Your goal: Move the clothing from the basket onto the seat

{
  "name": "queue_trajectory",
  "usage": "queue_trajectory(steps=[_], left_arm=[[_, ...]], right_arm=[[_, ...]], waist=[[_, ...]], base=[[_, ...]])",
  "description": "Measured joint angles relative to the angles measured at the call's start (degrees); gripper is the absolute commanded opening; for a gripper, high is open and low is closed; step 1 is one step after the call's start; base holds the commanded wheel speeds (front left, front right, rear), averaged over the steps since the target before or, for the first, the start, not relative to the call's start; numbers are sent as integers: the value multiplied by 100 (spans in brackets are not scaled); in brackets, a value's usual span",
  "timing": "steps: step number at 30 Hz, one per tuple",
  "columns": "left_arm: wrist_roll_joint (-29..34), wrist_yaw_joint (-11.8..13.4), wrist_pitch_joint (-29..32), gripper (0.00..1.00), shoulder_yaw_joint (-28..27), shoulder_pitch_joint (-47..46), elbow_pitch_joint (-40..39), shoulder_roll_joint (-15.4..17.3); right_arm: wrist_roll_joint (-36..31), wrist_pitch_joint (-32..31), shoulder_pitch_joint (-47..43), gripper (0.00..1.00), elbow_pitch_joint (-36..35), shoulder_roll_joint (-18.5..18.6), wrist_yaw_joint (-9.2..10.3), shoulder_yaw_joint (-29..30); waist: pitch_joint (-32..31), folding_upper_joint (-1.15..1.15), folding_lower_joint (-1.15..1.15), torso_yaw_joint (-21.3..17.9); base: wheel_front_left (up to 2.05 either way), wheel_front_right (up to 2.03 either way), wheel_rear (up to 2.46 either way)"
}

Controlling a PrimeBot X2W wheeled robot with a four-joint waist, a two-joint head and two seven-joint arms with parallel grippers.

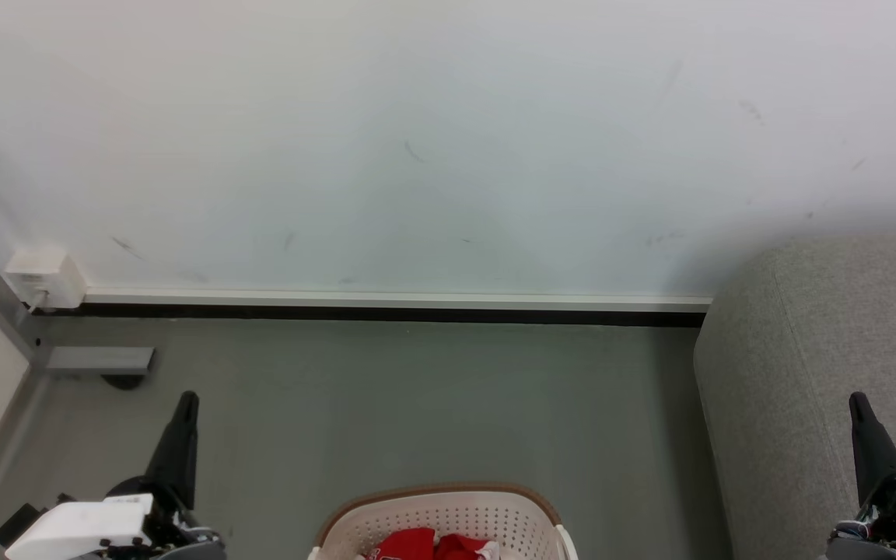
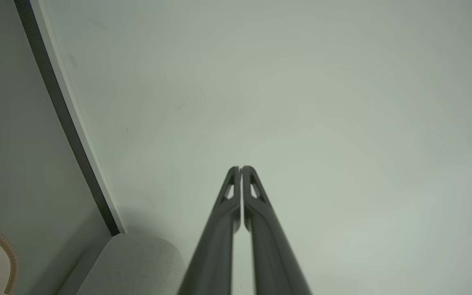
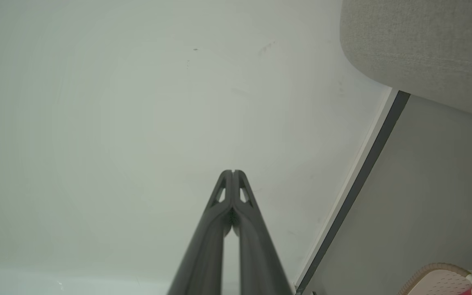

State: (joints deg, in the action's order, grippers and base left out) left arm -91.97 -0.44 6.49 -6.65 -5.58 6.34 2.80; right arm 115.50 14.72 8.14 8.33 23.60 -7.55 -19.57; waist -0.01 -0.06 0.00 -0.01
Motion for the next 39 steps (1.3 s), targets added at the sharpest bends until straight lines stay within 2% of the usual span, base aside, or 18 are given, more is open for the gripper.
queue_trajectory(steps=[17,18,30,39], left_arm=[[0,0,0,0,0,0,0,0],[0,0,0,100,0,0,0,0],[9,-34,-191,100,65,215,188,-49],[272,-131,-456,100,78,213,34,-49]], right_arm=[[0,0,0,0,0,0,0,0],[0,0,0,100,0,0,0,0],[-164,-3,-232,100,83,-369,0,-103],[-664,-2,-220,100,-108,-575,0,-57]], waist=[[0,0,0,0],[0,0,0,0],[16,0,0,10],[35,0,0,24]], base=[[0,0,0],[0,0,0],[0,0,0],[0,0,0]])
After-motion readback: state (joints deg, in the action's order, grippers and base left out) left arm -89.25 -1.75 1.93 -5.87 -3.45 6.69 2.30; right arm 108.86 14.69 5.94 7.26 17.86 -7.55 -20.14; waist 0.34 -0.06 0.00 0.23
